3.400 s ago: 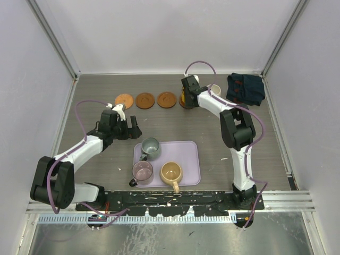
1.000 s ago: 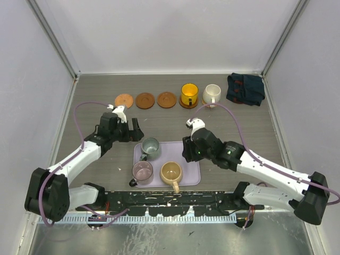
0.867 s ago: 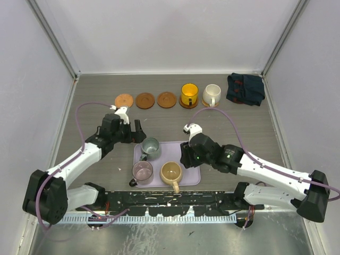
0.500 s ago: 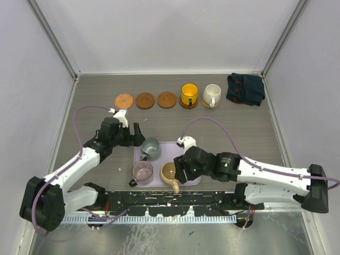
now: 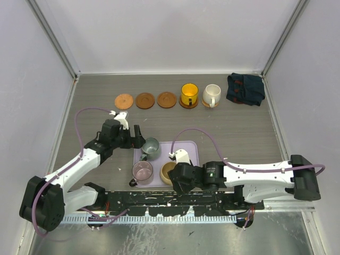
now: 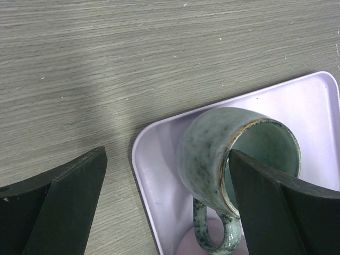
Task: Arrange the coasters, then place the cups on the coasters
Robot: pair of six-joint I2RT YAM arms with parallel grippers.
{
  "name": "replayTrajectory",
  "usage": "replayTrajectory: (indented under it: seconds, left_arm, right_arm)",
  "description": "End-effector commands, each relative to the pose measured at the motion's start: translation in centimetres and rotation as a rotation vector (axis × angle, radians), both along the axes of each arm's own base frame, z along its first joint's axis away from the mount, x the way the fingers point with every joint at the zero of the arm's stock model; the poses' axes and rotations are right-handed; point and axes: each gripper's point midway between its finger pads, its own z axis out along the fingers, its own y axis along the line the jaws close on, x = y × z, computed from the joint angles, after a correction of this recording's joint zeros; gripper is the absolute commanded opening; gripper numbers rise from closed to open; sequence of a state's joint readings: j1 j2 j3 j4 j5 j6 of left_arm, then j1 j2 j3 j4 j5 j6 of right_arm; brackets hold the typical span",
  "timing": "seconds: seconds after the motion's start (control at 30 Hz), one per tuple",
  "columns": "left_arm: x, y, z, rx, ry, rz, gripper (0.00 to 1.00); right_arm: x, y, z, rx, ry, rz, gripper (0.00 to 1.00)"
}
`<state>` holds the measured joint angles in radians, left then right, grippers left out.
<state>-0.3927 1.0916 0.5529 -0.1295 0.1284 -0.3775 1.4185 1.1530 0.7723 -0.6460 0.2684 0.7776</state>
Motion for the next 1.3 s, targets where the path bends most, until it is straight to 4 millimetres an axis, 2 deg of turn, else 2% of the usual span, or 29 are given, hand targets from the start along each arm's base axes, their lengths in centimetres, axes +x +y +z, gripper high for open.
replayTrajectory:
  seconds: [0.0,0.33,0.63,0.87,1.1,1.27]
  left_arm:
    - [0.2,-0.2,0.8,-0.014,-0.035,0.000,0.98]
    - [-0.5,-0.3,0.4,-0.025,-0.034,-0.015,0.98]
    - [-1.4,-0.1,0.7,-0.034,-0.049,-0.024,0.98]
    - [-1.8,0.0,0.7,-0.039,-0.055,-0.031,0.98]
    - [-1.9,0.0,0.5,-0.041,-0.054,-0.035,0.98]
    - [-1.9,-0.1,0.4,-0.041,-0.054,-0.037,0.98]
  right_arm:
    - [0.9,1.2,1.3,0.037,-0.035,-0.051,0.66]
    - [0.9,2.3,1.0,0.059,-0.030,-0.108,0.51]
    - [0.2,3.9,-0.5,-0.030,-0.061,-0.126,0.45]
    - [0.2,3.7,-1.5,-0.109,-0.085,-0.177,0.42]
    - [0.6,3.6,-1.9,-0.113,-0.094,-0.227,0.40]
    - [0.9,3.4,-2.0,-0.112,-0.105,-0.256,0.31]
